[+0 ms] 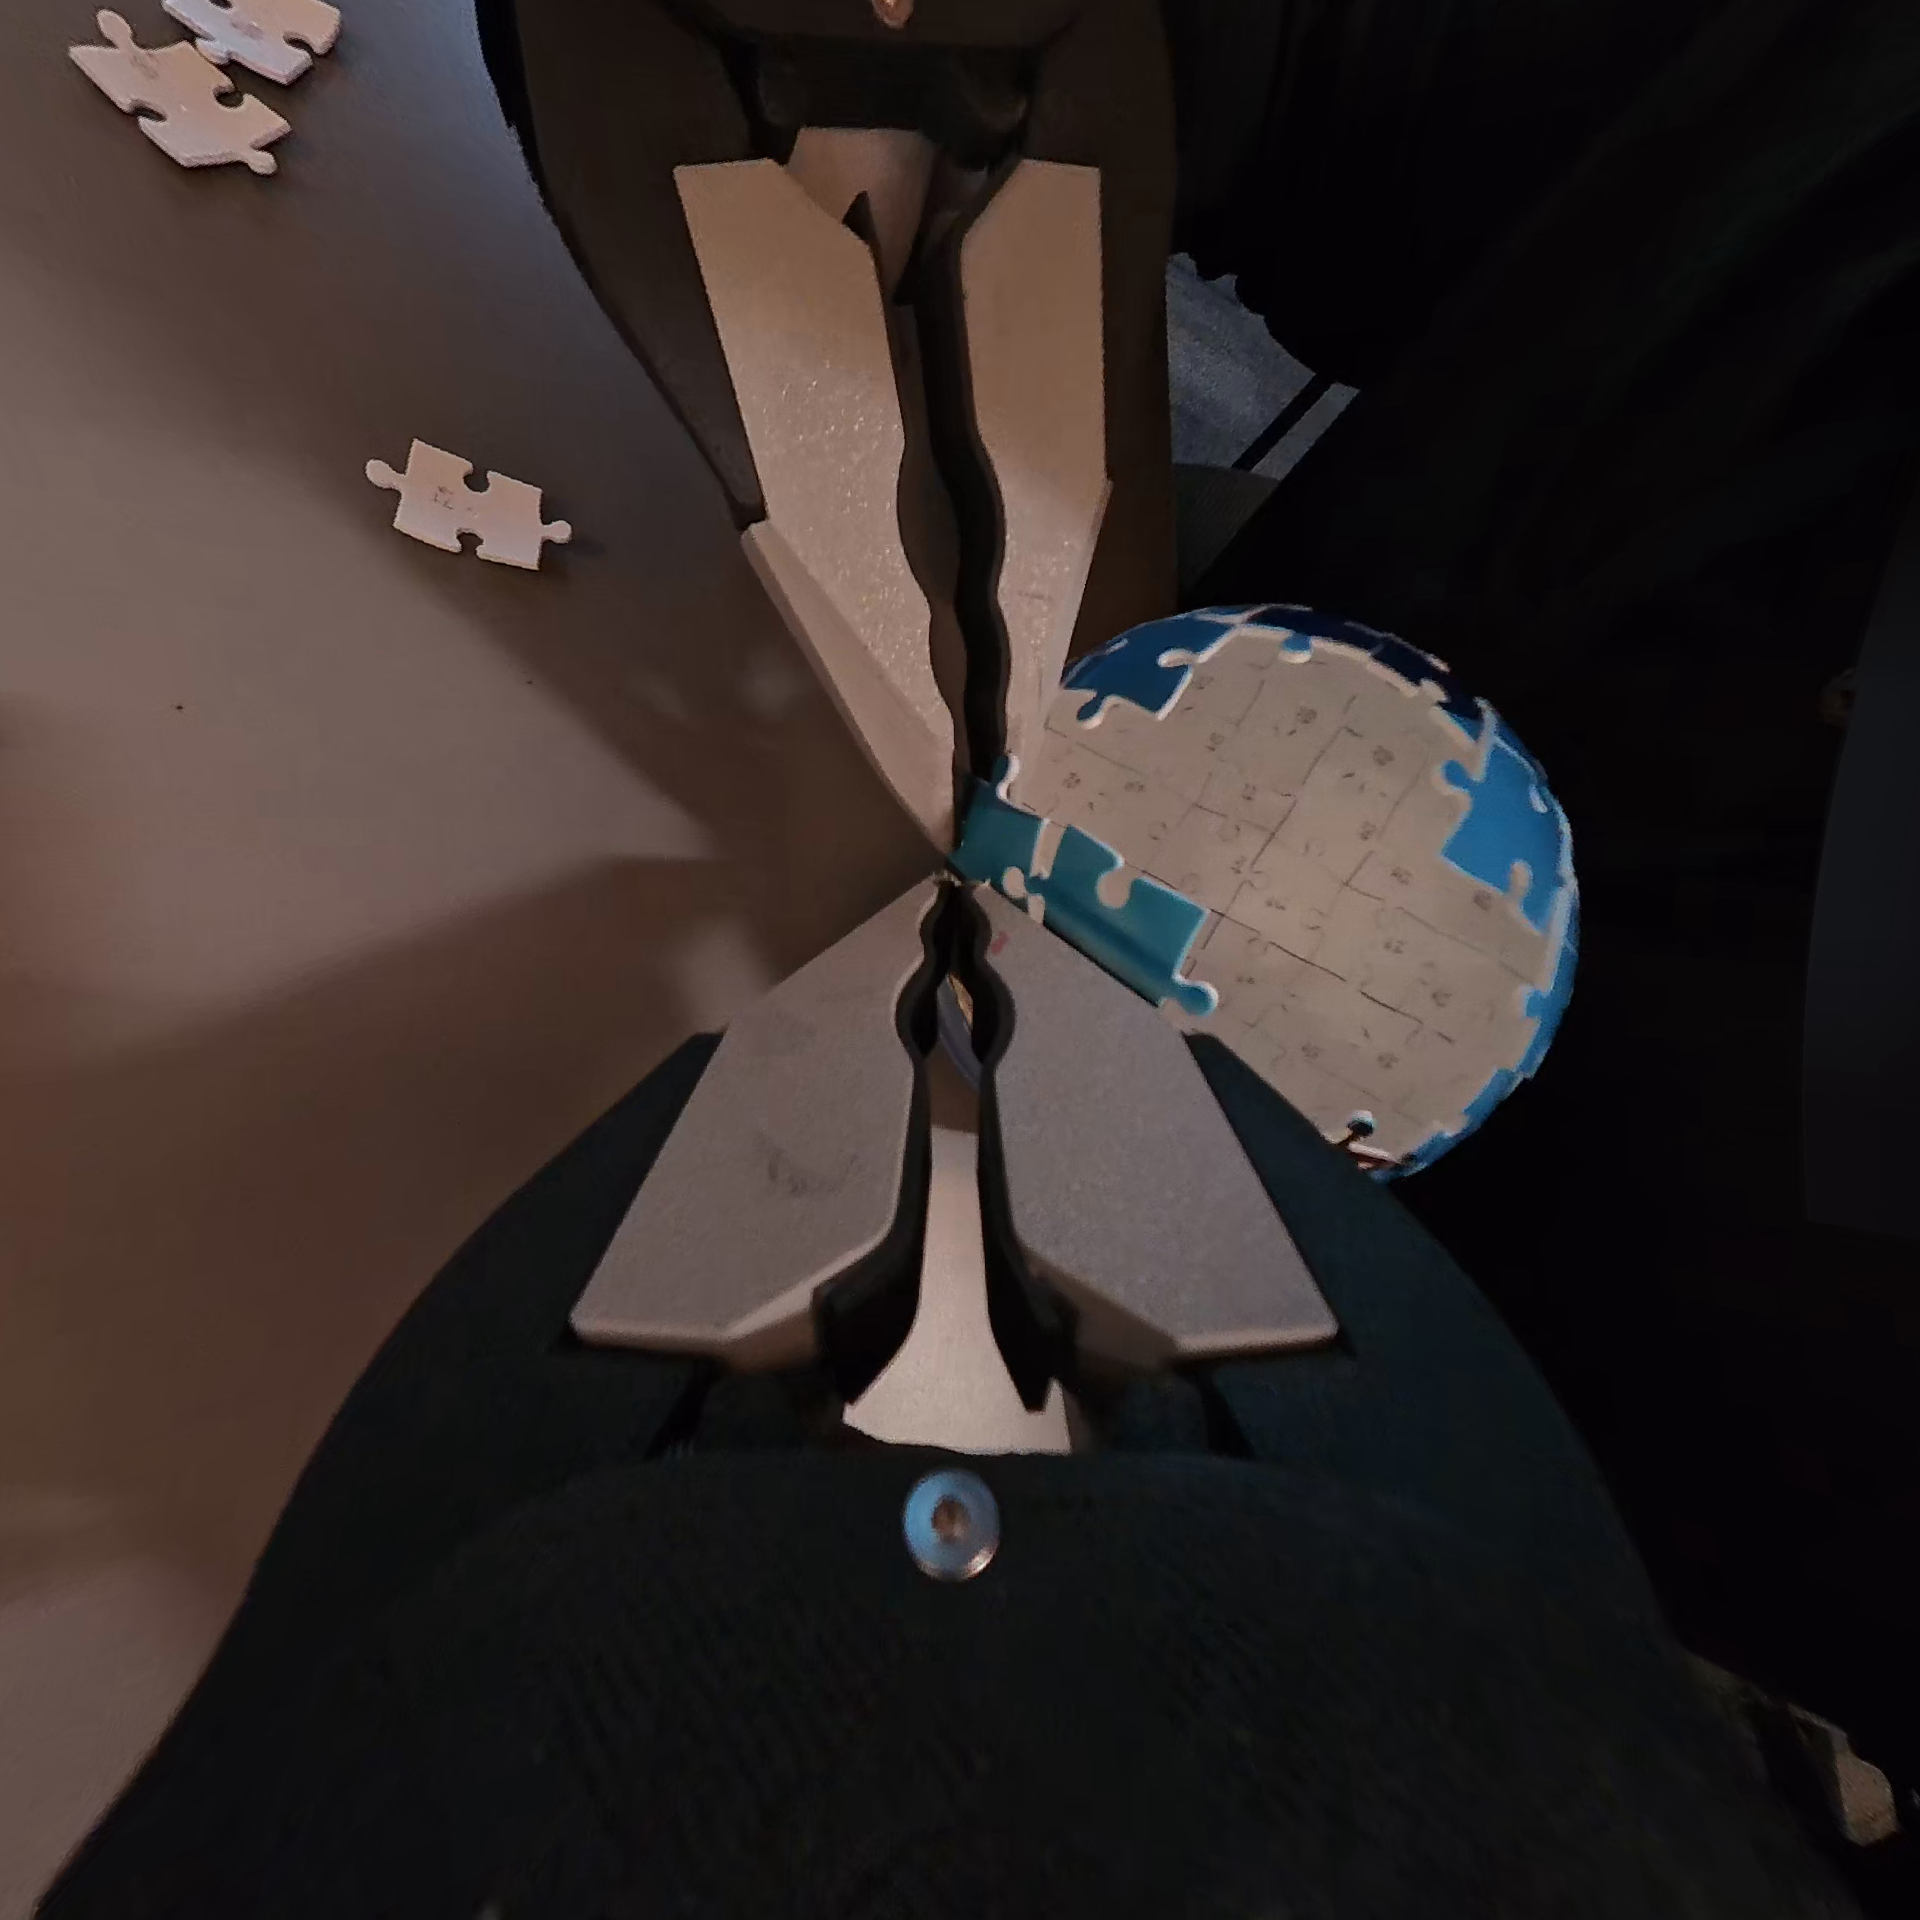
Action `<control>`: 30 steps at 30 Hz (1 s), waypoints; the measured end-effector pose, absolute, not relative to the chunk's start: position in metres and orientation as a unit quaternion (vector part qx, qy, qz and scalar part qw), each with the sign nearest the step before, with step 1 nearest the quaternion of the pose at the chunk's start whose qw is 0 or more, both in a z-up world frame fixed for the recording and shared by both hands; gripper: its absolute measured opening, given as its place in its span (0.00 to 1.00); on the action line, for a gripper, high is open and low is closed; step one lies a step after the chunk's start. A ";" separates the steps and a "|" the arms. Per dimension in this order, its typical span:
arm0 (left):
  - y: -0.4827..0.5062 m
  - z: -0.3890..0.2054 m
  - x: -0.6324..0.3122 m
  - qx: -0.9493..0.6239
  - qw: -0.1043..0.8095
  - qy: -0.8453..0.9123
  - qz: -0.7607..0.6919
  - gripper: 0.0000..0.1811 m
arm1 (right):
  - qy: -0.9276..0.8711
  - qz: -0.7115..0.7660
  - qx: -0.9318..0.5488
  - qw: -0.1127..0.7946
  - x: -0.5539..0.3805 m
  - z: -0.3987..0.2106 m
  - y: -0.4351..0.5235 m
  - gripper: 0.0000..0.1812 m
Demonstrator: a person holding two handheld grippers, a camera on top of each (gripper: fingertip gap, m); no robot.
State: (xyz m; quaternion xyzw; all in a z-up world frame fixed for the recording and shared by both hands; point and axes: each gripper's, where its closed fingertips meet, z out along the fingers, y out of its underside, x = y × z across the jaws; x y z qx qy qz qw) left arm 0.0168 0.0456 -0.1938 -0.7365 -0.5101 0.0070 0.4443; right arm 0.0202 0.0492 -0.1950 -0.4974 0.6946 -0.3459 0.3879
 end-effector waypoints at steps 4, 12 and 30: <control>0.045 -0.194 0.017 -0.737 0.444 -0.510 0.008 0.00 | 0.697 -0.347 -0.494 0.388 0.021 -0.195 0.048 0.01; 0.045 -0.194 0.016 -0.739 0.441 -0.510 0.008 0.00 | 0.699 -0.347 -0.495 0.382 0.021 -0.195 0.048 0.01; 0.030 -0.178 0.023 -0.729 0.445 -0.520 0.034 0.00 | 0.703 -0.340 -0.486 0.392 0.022 -0.195 0.047 0.01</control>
